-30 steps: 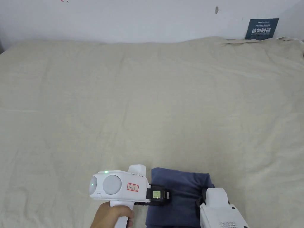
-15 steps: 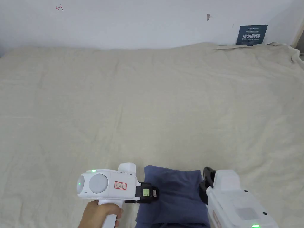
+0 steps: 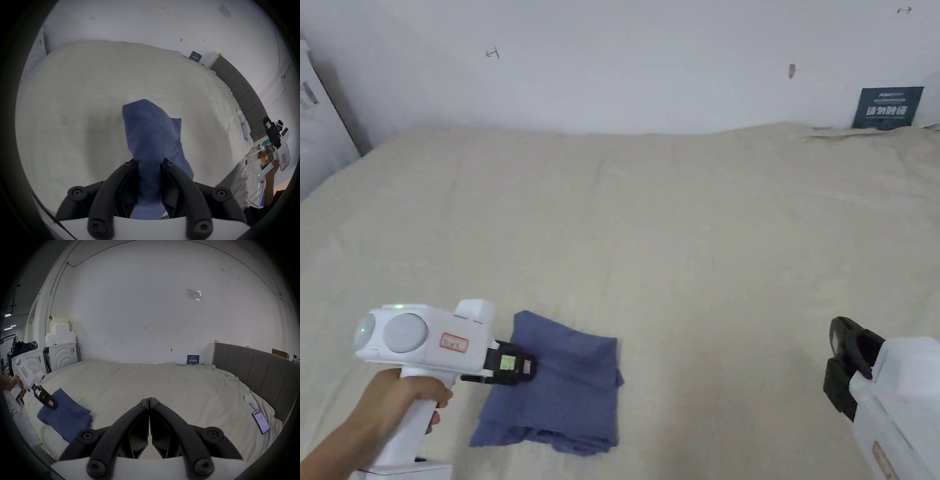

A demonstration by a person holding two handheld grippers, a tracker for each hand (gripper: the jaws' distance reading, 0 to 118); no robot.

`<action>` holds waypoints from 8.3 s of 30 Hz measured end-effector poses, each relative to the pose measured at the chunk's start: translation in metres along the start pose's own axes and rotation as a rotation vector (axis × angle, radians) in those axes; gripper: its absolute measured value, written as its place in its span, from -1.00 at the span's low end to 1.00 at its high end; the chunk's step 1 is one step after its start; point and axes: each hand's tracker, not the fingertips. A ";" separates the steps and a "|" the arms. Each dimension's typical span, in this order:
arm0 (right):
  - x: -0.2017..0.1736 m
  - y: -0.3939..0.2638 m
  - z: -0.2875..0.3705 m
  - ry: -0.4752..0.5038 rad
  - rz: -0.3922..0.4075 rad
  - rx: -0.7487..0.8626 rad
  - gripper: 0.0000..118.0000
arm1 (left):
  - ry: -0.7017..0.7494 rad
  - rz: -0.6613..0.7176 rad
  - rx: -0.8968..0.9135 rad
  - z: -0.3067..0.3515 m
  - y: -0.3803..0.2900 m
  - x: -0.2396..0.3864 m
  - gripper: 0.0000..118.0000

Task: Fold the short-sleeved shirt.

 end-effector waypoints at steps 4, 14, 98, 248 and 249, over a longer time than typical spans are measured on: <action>-0.001 0.007 -0.004 -0.008 -0.002 0.019 -1.00 | 0.114 0.068 0.004 0.029 0.008 -0.063 -0.63; -0.004 0.023 -0.009 -0.044 0.008 0.052 -1.00 | 0.332 0.219 -0.039 0.067 0.004 -0.169 -0.63; 0.033 0.057 0.056 -0.144 0.025 0.187 -1.00 | 0.327 -0.190 1.062 0.044 -0.081 0.215 -1.00; 0.037 0.085 0.035 -0.311 -0.117 -0.199 0.72 | 0.315 -0.147 1.091 0.060 -0.074 0.202 1.00; 0.034 0.084 0.038 -0.294 -0.091 -0.153 0.72 | 0.317 -0.147 1.092 0.060 -0.074 0.202 1.00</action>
